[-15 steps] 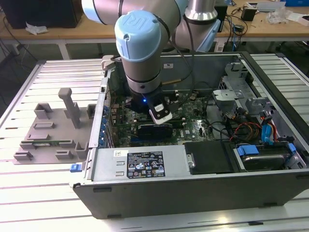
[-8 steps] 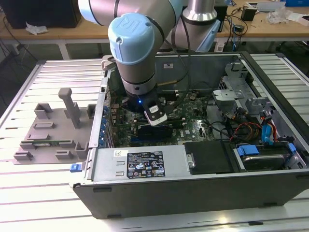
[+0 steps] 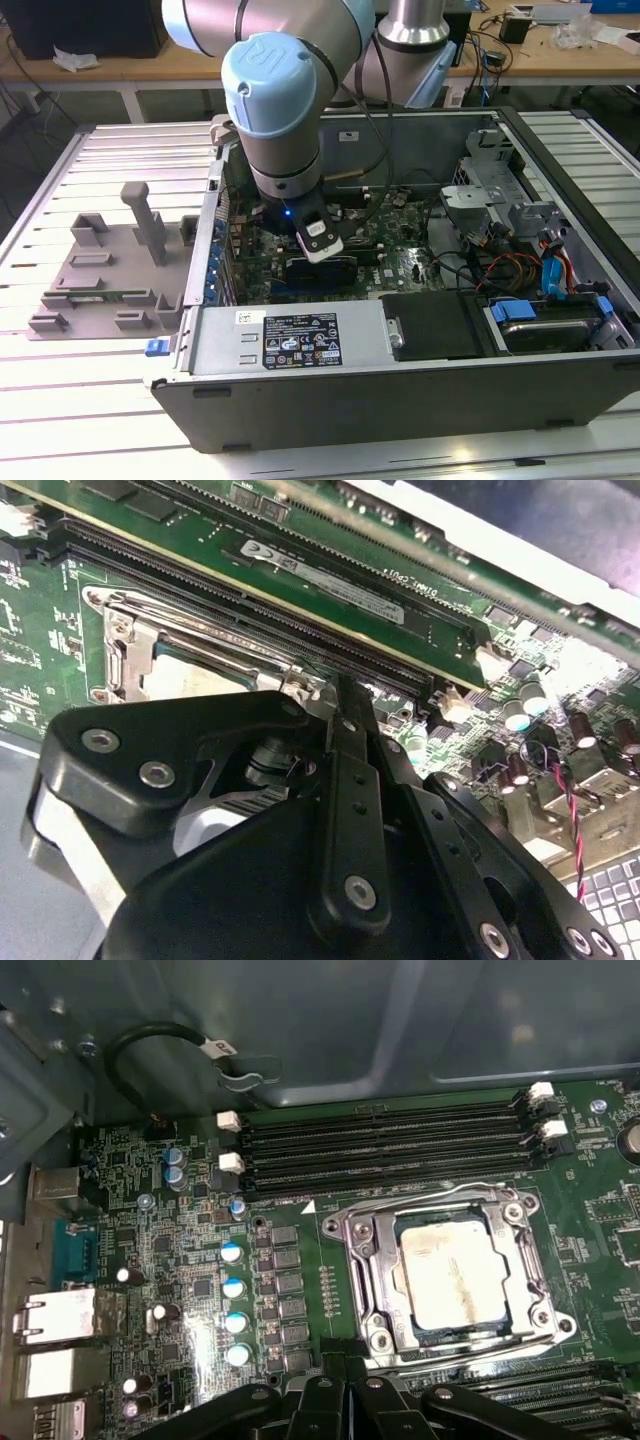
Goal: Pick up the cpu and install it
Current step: 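Install the second cpu locking lever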
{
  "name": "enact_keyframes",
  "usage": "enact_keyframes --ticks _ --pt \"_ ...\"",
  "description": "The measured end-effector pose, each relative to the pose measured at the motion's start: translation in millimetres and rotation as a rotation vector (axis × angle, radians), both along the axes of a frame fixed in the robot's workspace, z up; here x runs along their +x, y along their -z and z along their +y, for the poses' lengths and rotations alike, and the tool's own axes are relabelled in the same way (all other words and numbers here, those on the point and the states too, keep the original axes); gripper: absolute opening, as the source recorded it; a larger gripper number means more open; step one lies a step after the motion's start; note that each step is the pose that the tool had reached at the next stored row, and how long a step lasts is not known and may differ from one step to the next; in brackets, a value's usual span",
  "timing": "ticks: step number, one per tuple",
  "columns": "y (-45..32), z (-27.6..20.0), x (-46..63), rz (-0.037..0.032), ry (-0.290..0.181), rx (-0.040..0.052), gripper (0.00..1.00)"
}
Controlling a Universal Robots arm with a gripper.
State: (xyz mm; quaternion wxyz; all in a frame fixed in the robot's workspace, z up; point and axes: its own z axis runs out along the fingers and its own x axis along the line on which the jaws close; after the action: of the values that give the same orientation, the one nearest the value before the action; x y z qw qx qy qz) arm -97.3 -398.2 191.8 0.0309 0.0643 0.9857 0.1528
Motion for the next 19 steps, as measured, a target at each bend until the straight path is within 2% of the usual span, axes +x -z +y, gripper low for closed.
enact_keyframes --ticks 1,2,4,8,9,11,12,14,17,19 --pt "0.0 0.9 0.0 0.0002 0.0 -0.0008 0.11" --pt "0.0 2.0 0.0 0.0001 0.0 -0.0148 0.11" --pt "-0.1 3.3 0.0 0.0002 0.001 -0.0276 0.11" --pt "-2.4 4.8 0.2 -0.0007 0.001 -0.0291 0.11" --pt "-9.5 4.7 0.0 0.0 0.002 -0.0321 0.11" --pt "-14.4 4.7 0.0 0.0 0.003 -0.0367 0.11" --pt "-14.9 4.7 0.0 0.0 0.003 -0.0418 0.11" --pt "-14.9 5.0 0.0 0.0001 0.004 -0.0462 0.11" --pt "-14.4 7.0 0.0 0.0001 0.005 -0.0464 0.11" --pt "-12.7 10.5 0.0 0.0 0.005 -0.0464 0.11"
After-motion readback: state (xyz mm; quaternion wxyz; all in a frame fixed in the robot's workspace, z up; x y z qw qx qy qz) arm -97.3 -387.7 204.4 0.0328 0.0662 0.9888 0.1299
